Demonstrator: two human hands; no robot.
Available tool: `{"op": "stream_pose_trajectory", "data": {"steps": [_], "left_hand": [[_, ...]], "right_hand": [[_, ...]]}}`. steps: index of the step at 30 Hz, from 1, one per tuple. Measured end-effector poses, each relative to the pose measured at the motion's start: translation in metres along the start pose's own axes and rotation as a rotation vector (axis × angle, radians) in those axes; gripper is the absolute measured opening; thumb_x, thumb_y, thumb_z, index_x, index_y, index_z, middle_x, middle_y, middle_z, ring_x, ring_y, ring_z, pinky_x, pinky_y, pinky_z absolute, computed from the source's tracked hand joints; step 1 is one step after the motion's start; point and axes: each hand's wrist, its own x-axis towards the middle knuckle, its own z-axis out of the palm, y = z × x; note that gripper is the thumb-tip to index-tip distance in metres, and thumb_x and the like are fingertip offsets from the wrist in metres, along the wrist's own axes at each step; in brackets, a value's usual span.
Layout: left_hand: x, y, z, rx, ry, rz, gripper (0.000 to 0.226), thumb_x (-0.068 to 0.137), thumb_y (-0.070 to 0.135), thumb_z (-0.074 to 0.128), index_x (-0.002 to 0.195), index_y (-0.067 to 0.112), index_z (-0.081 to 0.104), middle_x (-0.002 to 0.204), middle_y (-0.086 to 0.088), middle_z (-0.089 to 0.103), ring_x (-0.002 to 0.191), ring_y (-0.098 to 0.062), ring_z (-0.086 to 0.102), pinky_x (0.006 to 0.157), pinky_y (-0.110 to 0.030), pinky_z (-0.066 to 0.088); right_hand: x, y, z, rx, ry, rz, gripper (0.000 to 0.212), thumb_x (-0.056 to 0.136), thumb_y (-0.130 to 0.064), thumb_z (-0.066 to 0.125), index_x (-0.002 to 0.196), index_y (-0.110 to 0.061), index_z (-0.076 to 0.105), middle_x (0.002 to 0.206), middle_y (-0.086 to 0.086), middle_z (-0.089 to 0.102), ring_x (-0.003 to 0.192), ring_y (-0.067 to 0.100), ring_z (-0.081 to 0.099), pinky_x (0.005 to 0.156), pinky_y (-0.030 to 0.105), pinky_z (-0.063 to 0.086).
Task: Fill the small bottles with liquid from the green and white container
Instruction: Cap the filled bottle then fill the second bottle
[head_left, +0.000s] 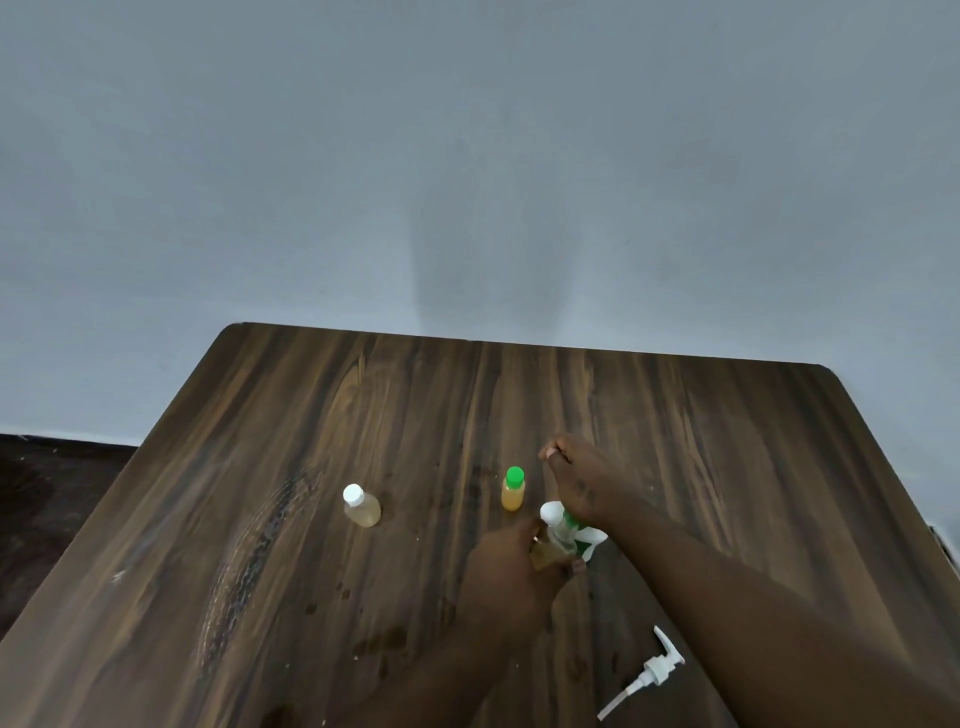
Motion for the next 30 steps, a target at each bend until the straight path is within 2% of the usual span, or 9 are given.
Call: {"op": "stream_pose_trajectory", "data": {"steps": [5,11,16,21,25,27,30], "left_hand": [[0.000,0.000,-0.002,-0.016,0.002,-0.011,0.050,0.072,0.071,0.062,0.103,0.032,0.070,0.093,0.021,0.074,0.084,0.004,0.068,0.079,-0.031,0.057],[0.001,0.003,-0.001,0.028,0.009,-0.002,0.038,0.079,0.063,0.069,0.101,0.031,0.069,0.091,0.019,0.074,0.081,0.002,0.068,0.074,-0.023,0.055],[0.001,0.002,-0.002,0.007,0.002,-0.019,0.047,0.071,0.071,0.064,0.100,0.035,0.068,0.090,0.023,0.072,0.082,0.006,0.068,0.078,-0.028,0.057],[0.002,-0.001,0.001,0.071,-0.008,-0.014,0.036,0.080,0.056,0.071,0.104,0.030,0.068,0.093,0.017,0.073,0.082,0.001,0.067,0.076,-0.027,0.056],[0.002,0.004,-0.001,0.044,0.018,-0.005,0.048,0.075,0.072,0.062,0.097,0.030,0.067,0.085,0.019,0.072,0.078,0.002,0.067,0.069,-0.024,0.053],[-0.001,0.004,-0.003,0.025,0.019,-0.005,0.049,0.074,0.073,0.061,0.098,0.031,0.067,0.083,0.020,0.071,0.077,0.002,0.067,0.067,-0.020,0.051],[0.000,-0.001,-0.004,0.045,0.009,-0.002,0.046,0.074,0.068,0.065,0.101,0.031,0.067,0.083,0.018,0.071,0.076,0.001,0.066,0.069,-0.026,0.054]], "right_hand": [[0.000,0.001,0.000,-0.004,0.001,-0.011,0.029,0.103,-0.031,0.036,0.104,-0.021,0.063,0.102,-0.005,0.065,0.091,0.015,0.060,0.084,0.038,0.050],[0.000,0.005,0.006,-0.008,0.045,-0.017,0.026,0.101,-0.027,0.038,0.098,-0.018,0.063,0.096,-0.001,0.066,0.087,0.019,0.061,0.082,0.042,0.052],[0.002,0.001,-0.002,-0.015,-0.016,-0.010,0.028,0.102,-0.034,0.035,0.099,-0.022,0.060,0.093,-0.003,0.064,0.084,0.017,0.060,0.079,0.040,0.052],[-0.002,0.008,0.008,0.002,0.057,-0.004,0.026,0.102,-0.028,0.037,0.097,-0.020,0.061,0.091,-0.001,0.065,0.083,0.018,0.060,0.078,0.041,0.052],[0.001,0.000,-0.001,-0.070,0.018,-0.023,0.027,0.103,-0.032,0.035,0.097,-0.020,0.058,0.091,0.000,0.063,0.081,0.020,0.059,0.076,0.041,0.051],[0.002,-0.002,-0.004,-0.049,-0.005,-0.026,0.028,0.103,-0.035,0.034,0.096,-0.021,0.058,0.089,-0.001,0.063,0.079,0.018,0.059,0.075,0.040,0.051],[-0.001,0.004,0.002,-0.003,0.037,-0.048,0.027,0.103,-0.032,0.036,0.098,-0.021,0.060,0.091,-0.003,0.064,0.082,0.016,0.059,0.077,0.040,0.052]]}}
